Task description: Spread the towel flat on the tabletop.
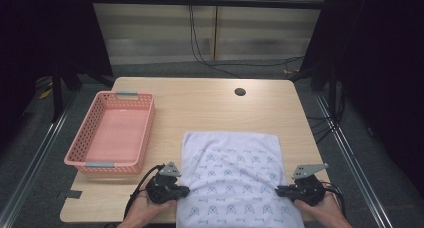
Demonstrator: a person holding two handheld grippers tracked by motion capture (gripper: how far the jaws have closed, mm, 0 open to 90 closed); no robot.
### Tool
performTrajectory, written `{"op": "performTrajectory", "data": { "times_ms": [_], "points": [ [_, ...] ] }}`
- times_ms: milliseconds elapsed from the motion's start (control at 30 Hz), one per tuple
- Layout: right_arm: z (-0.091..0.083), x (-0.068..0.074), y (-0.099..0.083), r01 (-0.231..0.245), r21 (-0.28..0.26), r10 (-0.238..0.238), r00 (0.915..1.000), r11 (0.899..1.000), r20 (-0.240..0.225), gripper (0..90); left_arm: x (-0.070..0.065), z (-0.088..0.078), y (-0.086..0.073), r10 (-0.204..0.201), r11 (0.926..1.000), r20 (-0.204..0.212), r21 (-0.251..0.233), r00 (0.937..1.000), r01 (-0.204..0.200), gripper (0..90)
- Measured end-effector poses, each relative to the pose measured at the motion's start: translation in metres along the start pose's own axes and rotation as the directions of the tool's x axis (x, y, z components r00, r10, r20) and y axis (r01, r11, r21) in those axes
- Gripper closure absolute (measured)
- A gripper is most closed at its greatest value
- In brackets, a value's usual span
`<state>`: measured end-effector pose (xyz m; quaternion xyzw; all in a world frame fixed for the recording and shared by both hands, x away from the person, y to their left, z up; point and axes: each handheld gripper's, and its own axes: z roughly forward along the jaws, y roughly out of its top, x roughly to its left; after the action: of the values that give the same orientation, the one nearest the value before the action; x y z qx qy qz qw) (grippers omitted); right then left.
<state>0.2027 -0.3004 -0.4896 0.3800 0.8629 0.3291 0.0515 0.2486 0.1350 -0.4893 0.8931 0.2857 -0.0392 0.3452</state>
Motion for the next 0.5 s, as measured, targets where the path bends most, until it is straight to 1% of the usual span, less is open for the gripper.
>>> {"op": "performTrajectory", "data": {
  "times_ms": [33, 67, 100, 167, 200, 233, 267, 300, 333, 367, 400, 433, 467, 500],
  "points": [
    [0.0, 0.0, 0.0, 0.0, 0.0, 0.0, 1.0, 1.0, 0.0, 84.7, 0.0, 0.0, 0.0, 0.0, 1.0, 0.0, 0.0, 1.0, 0.0, 85.1],
    [-0.001, 0.003, -0.001, 0.01, 0.008, -0.01, 0.9999, 1.0, -0.002, 84.1, 0.001, -0.001, -0.002, -0.019, 0.9997, 0.017, -0.017, 0.9997, 0.019, 85.1],
    [-0.002, 0.006, -0.002, 0.013, 0.007, -0.013, 0.9999, 1.0, -0.001, 80.8, 0.001, -0.001, -0.003, -0.012, 0.9998, 0.026, -0.016, 0.9996, 0.012, 82.8],
    [-0.002, 0.005, -0.002, 0.021, 0.003, -0.021, 0.9997, 1.0, -0.012, 77.2, 0.001, -0.002, 0.001, 0.009, 0.9999, 0.017, -0.007, 0.9998, -0.009, 77.5],
    [-0.002, -0.001, 0.003, 0.001, -0.022, -0.001, 1.0, 1.0, 0.004, 72.1, 0.001, -0.002, 0.003, 0.003, 0.9998, 0.014, -0.018, 0.9999, -0.003, 67.7],
    [-0.002, -0.001, 0.003, 0.001, -0.022, -0.001, 1.0, 1.0, 0.004, 72.1, 0.003, -0.003, 0.007, -0.004, 0.9991, 0.016, -0.042, 0.9999, 0.005, 67.7],
    [-0.007, -0.012, 0.012, -0.027, -0.082, 0.028, 0.9995, 0.996, 0.016, 69.2, 0.005, -0.004, 0.011, -0.015, 0.9974, 0.009, -0.071, 0.9998, 0.016, 60.3],
    [-0.007, -0.012, 0.012, -0.027, -0.082, 0.028, 0.9995, 0.996, 0.016, 69.2, 0.008, -0.005, 0.017, -0.011, 0.9958, -0.002, -0.091, 0.9999, 0.011, 60.3],
    [-0.008, -0.018, 0.019, -0.025, -0.109, 0.029, 0.9991, 0.994, 0.031, 68.3, 0.011, -0.005, 0.023, 0.0, 0.9948, -0.022, -0.102, 0.9998, -0.002, 58.0],
    [-0.009, -0.026, 0.026, -0.021, -0.13, 0.03, 0.9977, 0.991, 0.061, 65.5, 0.016, -0.005, 0.03, -0.004, 0.9924, -0.046, -0.123, 0.9989, -0.001, 56.9],
    [-0.006, -0.044, 0.041, -0.035, -0.159, 0.049, 0.9947, 0.987, 0.09, 63.5, 0.022, -0.004, 0.036, -0.021, 0.9891, -0.054, -0.147, 0.9983, 0.013, 56.7],
    [-0.006, -0.044, 0.041, -0.035, -0.159, 0.049, 0.9947, 0.987, 0.09, 63.5, 0.029, -0.003, 0.042, -0.031, 0.9866, -0.062, -0.162, 0.9976, 0.021, 56.7],
    [-0.003, -0.052, 0.049, -0.026, -0.166, 0.046, 0.9924, 0.986, 0.115, 61.7, 0.036, -0.002, 0.047, -0.04, 0.9843, -0.084, -0.175, 0.9956, 0.025, 56.7],
    [0.0, -0.062, 0.055, -0.027, -0.17, 0.051, 0.9893, 0.985, 0.137, 58.7, 0.044, 0.0, 0.051, -0.054, 0.9821, -0.09, -0.185, 0.9945, 0.036, 56.8]
  ]
}}
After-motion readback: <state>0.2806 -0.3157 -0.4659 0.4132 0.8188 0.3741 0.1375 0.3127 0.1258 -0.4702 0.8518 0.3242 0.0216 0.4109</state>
